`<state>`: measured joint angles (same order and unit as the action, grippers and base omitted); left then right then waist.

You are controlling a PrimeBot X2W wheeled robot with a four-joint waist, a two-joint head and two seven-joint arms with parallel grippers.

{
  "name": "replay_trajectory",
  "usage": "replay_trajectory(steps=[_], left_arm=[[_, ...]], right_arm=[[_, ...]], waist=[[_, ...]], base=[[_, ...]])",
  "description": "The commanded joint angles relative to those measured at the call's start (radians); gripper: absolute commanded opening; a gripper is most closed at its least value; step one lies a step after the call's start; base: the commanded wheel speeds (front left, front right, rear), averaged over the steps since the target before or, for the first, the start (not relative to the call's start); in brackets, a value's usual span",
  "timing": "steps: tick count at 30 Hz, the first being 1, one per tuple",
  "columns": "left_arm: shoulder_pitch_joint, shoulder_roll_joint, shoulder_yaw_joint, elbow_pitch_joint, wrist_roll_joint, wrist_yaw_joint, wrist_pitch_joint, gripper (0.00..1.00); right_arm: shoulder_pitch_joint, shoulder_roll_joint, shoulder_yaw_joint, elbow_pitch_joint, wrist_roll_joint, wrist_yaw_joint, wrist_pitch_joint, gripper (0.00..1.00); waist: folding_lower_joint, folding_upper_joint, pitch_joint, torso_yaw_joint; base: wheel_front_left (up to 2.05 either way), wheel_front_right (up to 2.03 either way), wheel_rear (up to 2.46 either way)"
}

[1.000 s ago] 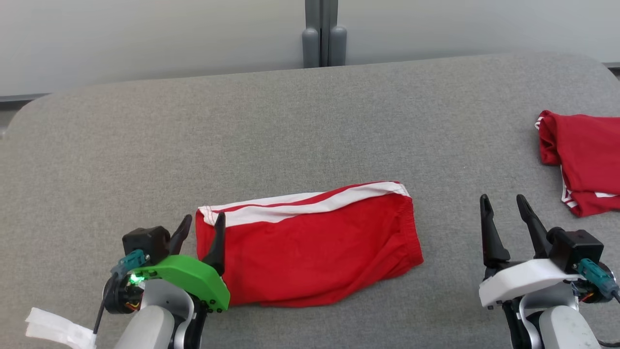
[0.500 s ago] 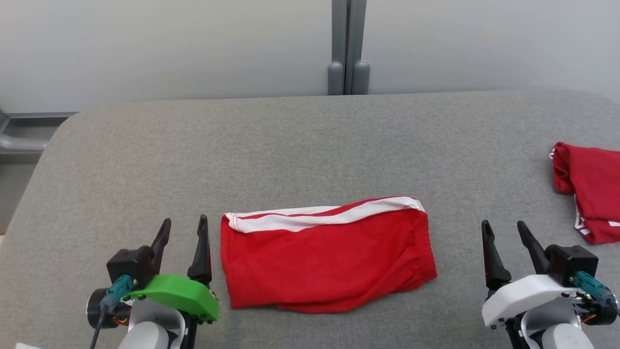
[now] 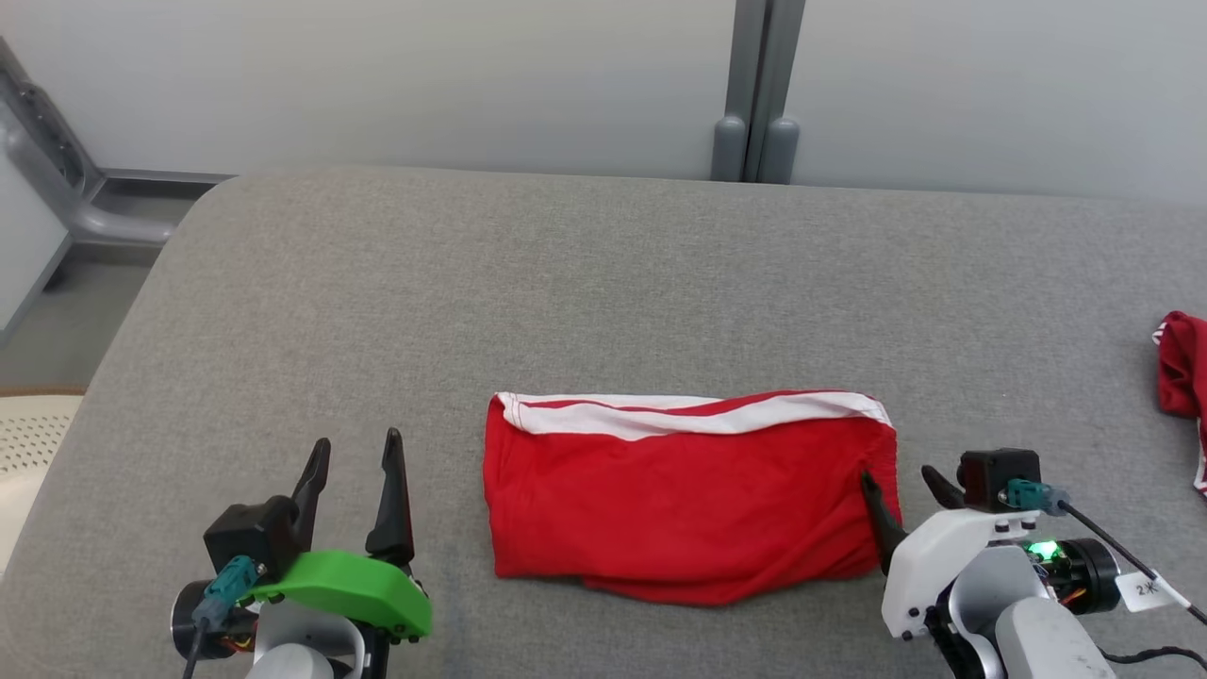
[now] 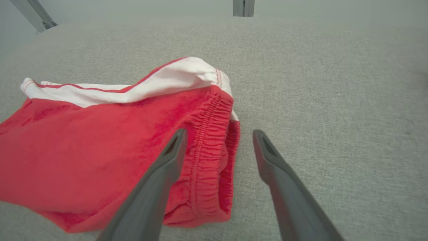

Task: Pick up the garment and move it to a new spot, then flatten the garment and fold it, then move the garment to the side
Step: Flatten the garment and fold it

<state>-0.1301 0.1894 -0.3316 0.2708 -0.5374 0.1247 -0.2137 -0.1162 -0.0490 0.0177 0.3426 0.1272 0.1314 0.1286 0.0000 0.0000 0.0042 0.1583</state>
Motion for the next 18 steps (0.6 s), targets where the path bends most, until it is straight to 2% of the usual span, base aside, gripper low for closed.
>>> replay_trajectory(steps=[1, 10, 11, 12, 13, 14, 15, 17, 18], left_arm=[[-0.001, 0.0, 0.0, 0.0, -0.001, 0.003, -0.004, 1.0], [-0.021, 0.003, 0.0, -0.004, -0.002, 0.007, -0.011, 1.0], [-0.022, 0.004, 0.001, -0.004, -0.002, 0.007, -0.011, 1.0], [-0.022, 0.004, 0.001, -0.004, -0.003, 0.007, -0.012, 1.0], [-0.022, 0.005, 0.002, -0.004, -0.003, 0.007, -0.013, 1.0], [-0.022, 0.006, 0.002, -0.004, -0.003, 0.009, -0.014, 1.0], [-0.021, 0.005, 0.002, -0.005, -0.002, 0.009, -0.015, 1.0], [-0.022, 0.005, 0.0, -0.006, -0.001, 0.01, -0.015, 1.0], [-0.022, 0.004, -0.001, -0.007, -0.002, 0.011, -0.016, 1.0]], right_arm=[[-0.021, -0.003, -0.003, 0.035, -0.003, -0.002, 0.02, 1.0], [-0.112, -0.003, -0.019, 0.227, 0.005, -0.002, 0.072, 1.0], [-0.119, -0.003, -0.021, 0.242, 0.008, -0.002, 0.075, 0.93], [-0.126, -0.003, -0.019, 0.261, 0.014, -0.002, 0.077, 0.73], [-0.132, -0.003, -0.018, 0.274, 0.018, -0.002, 0.076, 0.66], [-0.139, -0.003, -0.017, 0.29, 0.028, -0.002, 0.073, 0.42], [-0.145, -0.003, -0.016, 0.301, 0.035, -0.002, 0.069, 0.34], [-0.157, -0.003, -0.013, 0.318, 0.046, -0.002, 0.058, 0.05], [-0.163, -0.003, -0.014, 0.324, 0.053, -0.002, 0.052, 0.0]], waist=[[0.0, 0.0, 0.014, 0.021], [0.0, 0.0, 0.035, 0.052], [0.0, 0.0, 0.036, 0.052], [0.0, 0.0, 0.036, 0.052], [0.0, 0.0, 0.036, 0.052], [0.0, 0.0, 0.036, 0.051], [0.0, 0.0, 0.036, 0.049], [0.0, 0.0, 0.034, 0.043], [0.0, 0.0, 0.033, 0.039]], base=[[0.0, 0.0, 0.0], [0.0, 0.0, 0.0], [0.0, 0.0, 0.0], [0.0, 0.0, 0.0], [0.0, 0.0, 0.0], [0.0, 0.0, 0.0], [0.0, 0.0, 0.0], [0.0, 0.0, 0.0], [0.0, 0.0, 0.0]])
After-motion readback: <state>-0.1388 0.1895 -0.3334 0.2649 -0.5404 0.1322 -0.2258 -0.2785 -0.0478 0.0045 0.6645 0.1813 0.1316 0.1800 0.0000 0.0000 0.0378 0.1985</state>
